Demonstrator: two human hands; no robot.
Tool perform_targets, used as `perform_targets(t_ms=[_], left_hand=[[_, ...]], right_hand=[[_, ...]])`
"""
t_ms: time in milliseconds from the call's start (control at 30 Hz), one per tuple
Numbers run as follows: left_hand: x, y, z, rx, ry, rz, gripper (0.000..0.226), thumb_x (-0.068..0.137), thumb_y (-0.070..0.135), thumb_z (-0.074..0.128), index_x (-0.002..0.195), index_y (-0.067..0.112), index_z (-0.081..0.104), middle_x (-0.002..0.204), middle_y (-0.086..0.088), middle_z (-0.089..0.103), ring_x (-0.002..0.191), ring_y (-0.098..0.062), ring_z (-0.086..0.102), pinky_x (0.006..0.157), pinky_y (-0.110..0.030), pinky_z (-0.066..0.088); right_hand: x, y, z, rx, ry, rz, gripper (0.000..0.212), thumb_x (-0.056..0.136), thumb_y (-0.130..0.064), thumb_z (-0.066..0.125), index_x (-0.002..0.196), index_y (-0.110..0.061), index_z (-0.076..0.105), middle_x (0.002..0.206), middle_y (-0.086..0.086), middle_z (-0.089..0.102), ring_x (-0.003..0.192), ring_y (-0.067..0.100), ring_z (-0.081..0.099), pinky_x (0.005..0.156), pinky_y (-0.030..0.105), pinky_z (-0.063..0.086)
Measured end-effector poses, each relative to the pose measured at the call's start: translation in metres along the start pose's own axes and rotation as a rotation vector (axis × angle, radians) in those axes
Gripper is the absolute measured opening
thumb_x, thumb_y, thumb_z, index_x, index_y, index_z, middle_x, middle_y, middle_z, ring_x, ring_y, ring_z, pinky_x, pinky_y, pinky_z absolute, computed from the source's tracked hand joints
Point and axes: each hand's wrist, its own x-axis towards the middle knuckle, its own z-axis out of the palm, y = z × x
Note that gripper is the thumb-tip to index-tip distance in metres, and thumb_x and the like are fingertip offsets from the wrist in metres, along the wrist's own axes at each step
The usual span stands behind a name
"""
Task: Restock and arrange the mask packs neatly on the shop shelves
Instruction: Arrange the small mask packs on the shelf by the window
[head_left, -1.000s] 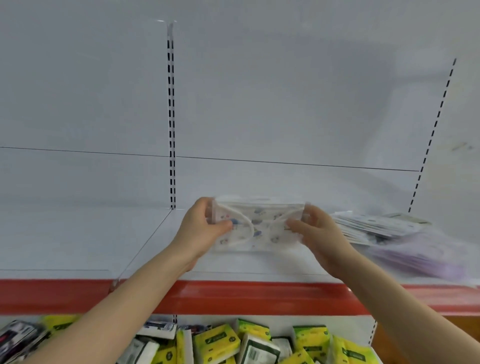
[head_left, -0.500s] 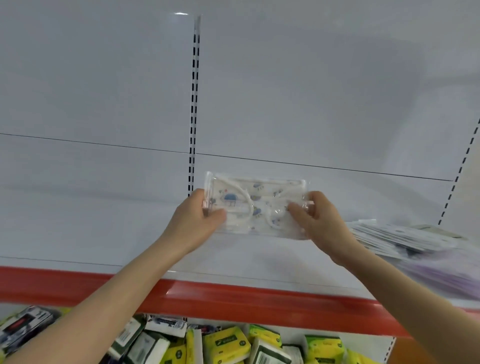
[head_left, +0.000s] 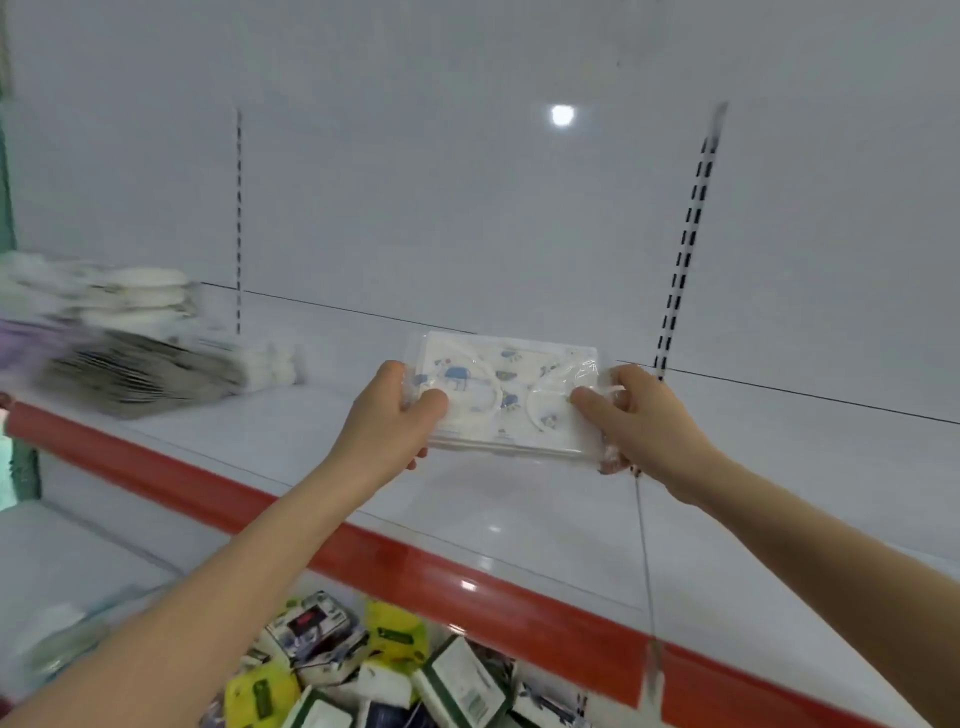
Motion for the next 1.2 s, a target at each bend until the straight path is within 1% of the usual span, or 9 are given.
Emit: perform_targets(t_ms=[167,267,467,633,733,833,1000,1100,1200], left_hand=[[0.041,-0.048,-0.101,0.123,0.017,0.018,0.014,0.09,0.015,0.049,0.082,0.019,0.038,0.061,-0.002,0.046,0.048,-0.015,0.046,0.043,-0.025,0.032],[0.071,-0.072,-0.145,0.165,0.027,0.005,0.008,0.088,0.015,0.051,0.092,0.012,0.044,0.055,-0.005,0.05,0.047,-0.016,0.045,0.045,-0.025,0.033],[0.14,-0.099,-0.202,0.194,0.08,0.007,0.012,0.087,0.017,0.052,0.094,0.007,0.051,0.063,-0.005,0.053,0.05,-0.018,0.049,0.047,-0.026,0.036],[0.188,-0.115,-0.236,0.226,0.18,0.012,0.012,0.087,0.017,0.052,0.091,0.006,0.05,0.057,-0.008,0.051,0.047,-0.02,0.044,0.048,-0.027,0.036],[0.213,-0.124,-0.26,0.294,0.23,0.048,0.011,0.087,0.018,0.052,0.088,0.007,0.049,0.059,-0.007,0.053,0.049,-0.02,0.046,0.048,-0.026,0.035],[0.239,-0.136,-0.28,0.353,0.25,0.047,0.014,0.088,0.019,0.051,0.096,0.008,0.05,0.065,-0.006,0.053,0.05,-0.017,0.047,0.046,-0.025,0.034],[0.29,-0.164,-0.301,0.508,0.091,-0.066,0.017,0.09,0.021,0.049,0.097,0.006,0.048,0.068,-0.007,0.057,0.052,-0.014,0.051,0.047,-0.024,0.038],[0.322,-0.186,-0.308,0.582,-0.034,-0.11,0.016,0.09,0.019,0.049,0.086,0.004,0.047,0.067,-0.01,0.06,0.053,-0.016,0.055,0.047,-0.023,0.041],[0.346,-0.207,-0.309,0.651,-0.17,-0.143,0.015,0.091,0.018,0.048,0.086,0.006,0.041,0.069,-0.01,0.06,0.058,-0.02,0.059,0.046,-0.023,0.04]], right_hand=[[0.039,-0.042,0.102,-0.013,-0.084,-0.028,0.028,0.09,-0.032,0.056,0.106,-0.01,0.05,0.078,0.005,0.057,0.059,0.016,0.055,0.049,0.027,0.054],[0.064,-0.062,0.148,0.023,-0.125,-0.026,0.026,0.091,-0.031,0.056,0.106,-0.01,0.05,0.075,0.003,0.057,0.058,0.016,0.055,0.051,0.028,0.056],[0.124,-0.095,0.206,0.138,-0.176,0.025,0.01,0.095,-0.02,0.049,0.096,-0.01,0.051,0.076,0.005,0.054,0.057,0.016,0.052,0.058,0.032,0.058],[0.175,-0.113,0.248,0.232,-0.158,-0.03,0.016,0.096,-0.016,0.049,0.106,-0.004,0.053,0.082,0.008,0.054,0.058,0.02,0.055,0.051,0.026,0.057],[0.204,-0.12,0.278,0.195,-0.132,-0.086,0.017,0.094,-0.015,0.051,0.101,-0.001,0.057,0.082,0.009,0.056,0.057,0.019,0.055,0.047,0.023,0.055],[0.23,-0.127,0.306,0.165,-0.102,-0.098,0.016,0.093,-0.015,0.053,0.1,-0.001,0.058,0.076,0.007,0.057,0.053,0.017,0.056,0.044,0.021,0.052],[0.265,-0.128,0.35,0.124,-0.049,-0.019,0.01,0.091,-0.011,0.056,0.091,-0.002,0.058,0.071,0.009,0.057,0.047,0.016,0.055,0.04,0.02,0.05],[0.279,-0.12,0.374,0.078,-0.04,0.077,0.016,0.089,-0.008,0.058,0.075,-0.001,0.058,0.065,0.009,0.057,0.042,0.013,0.055,0.04,0.02,0.05],[0.29,-0.11,0.393,0.032,-0.047,0.186,0.02,0.086,-0.005,0.058,0.067,-0.001,0.056,0.06,0.012,0.057,0.035,0.009,0.054,0.04,0.02,0.05]])
